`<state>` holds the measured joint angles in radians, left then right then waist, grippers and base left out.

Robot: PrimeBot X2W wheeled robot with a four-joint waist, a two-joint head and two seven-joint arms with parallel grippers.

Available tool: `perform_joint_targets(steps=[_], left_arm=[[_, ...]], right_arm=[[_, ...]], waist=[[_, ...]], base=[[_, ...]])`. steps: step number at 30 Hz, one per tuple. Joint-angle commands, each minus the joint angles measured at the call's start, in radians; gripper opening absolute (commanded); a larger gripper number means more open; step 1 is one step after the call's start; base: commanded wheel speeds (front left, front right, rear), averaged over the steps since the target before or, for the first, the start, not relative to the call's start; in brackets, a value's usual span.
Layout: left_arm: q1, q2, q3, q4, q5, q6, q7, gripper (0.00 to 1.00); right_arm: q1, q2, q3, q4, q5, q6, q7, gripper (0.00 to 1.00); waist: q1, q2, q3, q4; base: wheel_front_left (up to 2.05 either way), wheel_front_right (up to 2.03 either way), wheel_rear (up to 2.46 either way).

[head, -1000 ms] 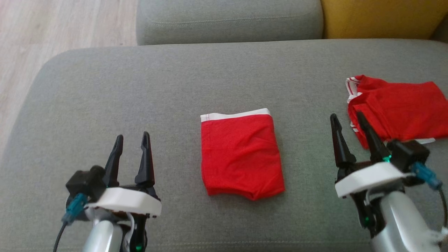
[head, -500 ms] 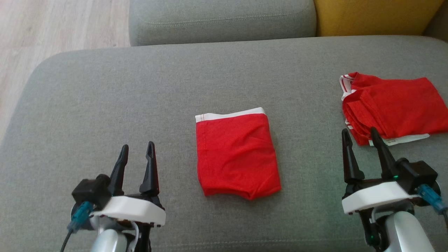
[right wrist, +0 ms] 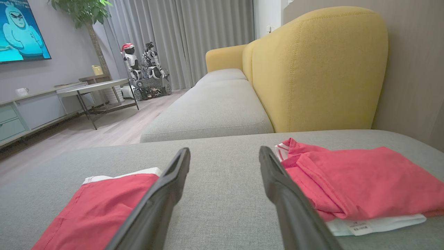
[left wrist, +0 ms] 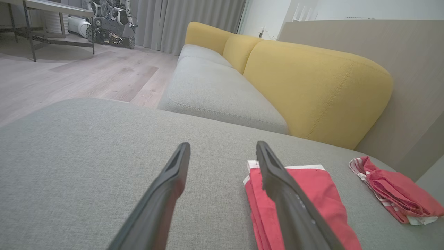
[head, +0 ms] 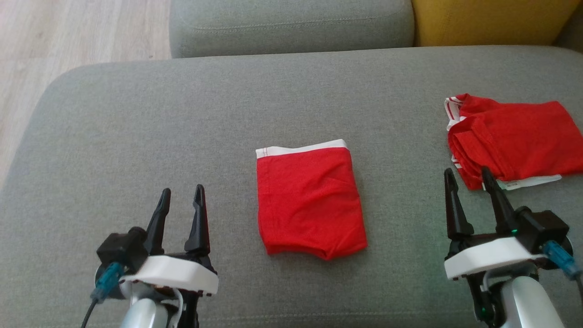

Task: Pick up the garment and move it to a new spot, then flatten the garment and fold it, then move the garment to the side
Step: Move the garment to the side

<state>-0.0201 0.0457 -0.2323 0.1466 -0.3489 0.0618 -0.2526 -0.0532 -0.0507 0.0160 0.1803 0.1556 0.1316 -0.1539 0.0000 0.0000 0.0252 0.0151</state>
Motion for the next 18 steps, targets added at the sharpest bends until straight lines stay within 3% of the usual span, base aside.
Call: perform_joint_targets(steps=[1,9,18], left_arm=[[-0.029,0.004,0.026,-0.031,-0.002,0.001,-0.009,1.00],[-0.041,0.004,0.023,-0.028,-0.001,-0.003,-0.009,1.00],[-0.070,0.004,0.013,-0.026,-0.002,-0.011,-0.009,1.00]], right_arm=[[-0.023,0.000,0.023,-0.033,-0.006,-0.001,0.000,1.00],[-0.028,0.000,0.031,-0.030,0.006,-0.001,0.002,1.00],[-0.084,0.000,0.152,0.031,0.063,-0.001,0.054,1.00]], waist=[[0.0000,0.0000,0.000,0.002],[0.0000,0.0000,0.015,0.015],[0.0000,0.0000,0.067,0.052]], base=[[0.00,0.00,0.00],[0.00,0.00,0.00],[0.00,0.00,0.00]])
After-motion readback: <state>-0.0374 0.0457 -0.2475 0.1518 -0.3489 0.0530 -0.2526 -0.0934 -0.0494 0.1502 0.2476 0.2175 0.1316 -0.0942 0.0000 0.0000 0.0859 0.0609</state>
